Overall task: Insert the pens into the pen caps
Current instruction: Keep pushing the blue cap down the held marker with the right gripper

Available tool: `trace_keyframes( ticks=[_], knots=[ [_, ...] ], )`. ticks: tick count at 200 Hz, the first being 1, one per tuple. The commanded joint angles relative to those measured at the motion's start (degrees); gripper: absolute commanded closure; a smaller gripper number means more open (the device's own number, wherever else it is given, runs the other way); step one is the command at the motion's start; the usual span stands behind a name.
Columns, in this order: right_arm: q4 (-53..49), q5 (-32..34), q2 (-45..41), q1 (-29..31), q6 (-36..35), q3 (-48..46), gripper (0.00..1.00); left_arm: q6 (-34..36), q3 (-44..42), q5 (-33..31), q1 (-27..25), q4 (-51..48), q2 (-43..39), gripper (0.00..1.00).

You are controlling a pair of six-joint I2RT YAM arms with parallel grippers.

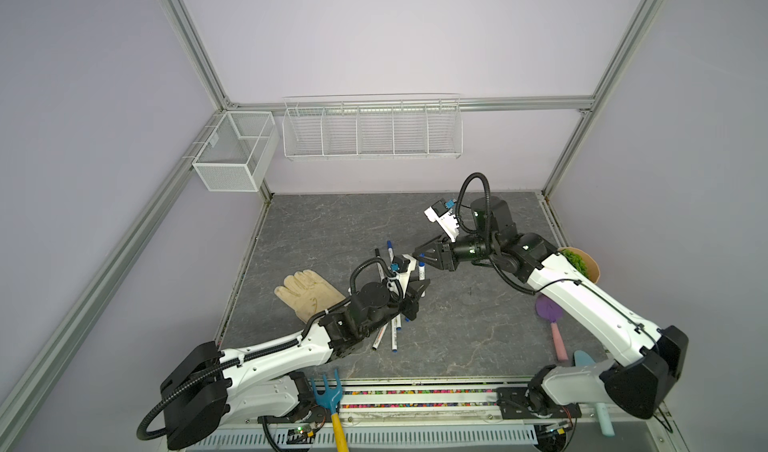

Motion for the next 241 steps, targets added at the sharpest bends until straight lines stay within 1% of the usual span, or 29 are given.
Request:
trace_keyframes(
  ticks=[1, 16, 38, 63, 84, 103, 125, 147, 157, 163, 170, 182, 189, 197, 204, 214, 228, 241],
  knots=[
    [0.3, 0.24, -0.77, 0.28, 0.59, -2.7, 0.76, -0.91, -0.95, -1.42, -0.33, 3.31, -2.06, 1.0],
    [0.85, -0.39, -1.43, 0.33, 1.07, -4.13, 0.81, -0.96, -0.93, -1.68, -0.33, 3.57, -2.69, 1.0],
    [0.96, -2.91, -2.12, 0.32, 1.86, -6.3, 0.86, -1.23, -1.03, -2.01, -0.33, 4.79, -3.51, 1.0],
    [-0.2, -6.34, -2.39, 0.28, 2.75, -9.05, 0.89, -1.79, -1.03, -2.21, -0.28, 7.89, -4.47, 1.0],
    [-1.78, -9.5, -1.61, 0.31, 3.75, -11.9, 0.9, -4.31, -1.23, -3.27, -0.18, 12.37, -5.64, 1.0],
    [-5.81, -11.45, 0.16, 0.3, 2.8, -13.07, 0.9, -5.47, -2.05, -2.42, 0.89, 18.68, -6.54, 1.0],
    [-13.4, -11.81, 3.47, 0.4, -0.32, -12.12, 0.91, -9.61, -2.12, 1.05, 4.41, 23.53, -7.0, 1.0],
    [-17.43, -11.44, 5.32, 0.82, -1.1, -11.94, 0.92, -11.53, -2.59, -0.31, 6.67, 27.35, -7.75, 1.0],
    [-20.91, -9.04, 6.48, 1.7, -2.61, -11.01, 0.92, -11.86, -2.67, -1.47, 7.28, 28.27, -8.13, 1.0],
    [-23.23, -6.03, 7.06, 2.6, -3.94, -10.19, 0.92, -11.74, -2.56, -2.26, 7.48, 28.18, -8.39, 1.0],
    [-25.84, -0.7, 7.56, 3.79, -5.41, -9.06, 0.92, -11.25, -2.19, -3.39, 7.47, 27.51, -8.76, 1.0],
    [-28.41, 8.52, 8.02, 5.32, -6.57, -7.45, 0.92, -10.77, -0.66, -5.48, 7.47, 23.31, -9.26, 1.0],
    [-28.46, 11.66, 8.14, 5.32, -6.48, -6.96, 0.93, -10.7, 0.53, -6.57, 7.49, 19.7, -9.5, 1.0],
    [-28.42, 13.36, 7.86, 4.74, -5.71, -6.93, 0.93, -9.39, 1.86, -6.66, 7.49, 16.12, -9.5, 1.0],
    [-27.56, 13.48, 7.61, 3.9, -4.8, -7.06, 0.93, -7.92, 2.81, -6.0, 7.49, 13.69, -9.15, 1.0],
    [-25.38, 11.02, 6.92, 2.6, -3.36, -7.55, 0.93, -6.6, 4.14, -4.73, 7.4, 10.56, -8.39, 1.0],
    [-21.73, 6.06, 5.81, 1.59, -2.1, -8.44, 0.93, -8.16, 5.95, -4.82, 7.23, 6.33, -7.29, 1.0],
    [-20.05, 2.23, 5.44, 1.77, -2.16, -8.6, 0.92, -9.59, 6.09, -5.11, 7.15, 6.21, -6.33, 1.0]
  ],
)
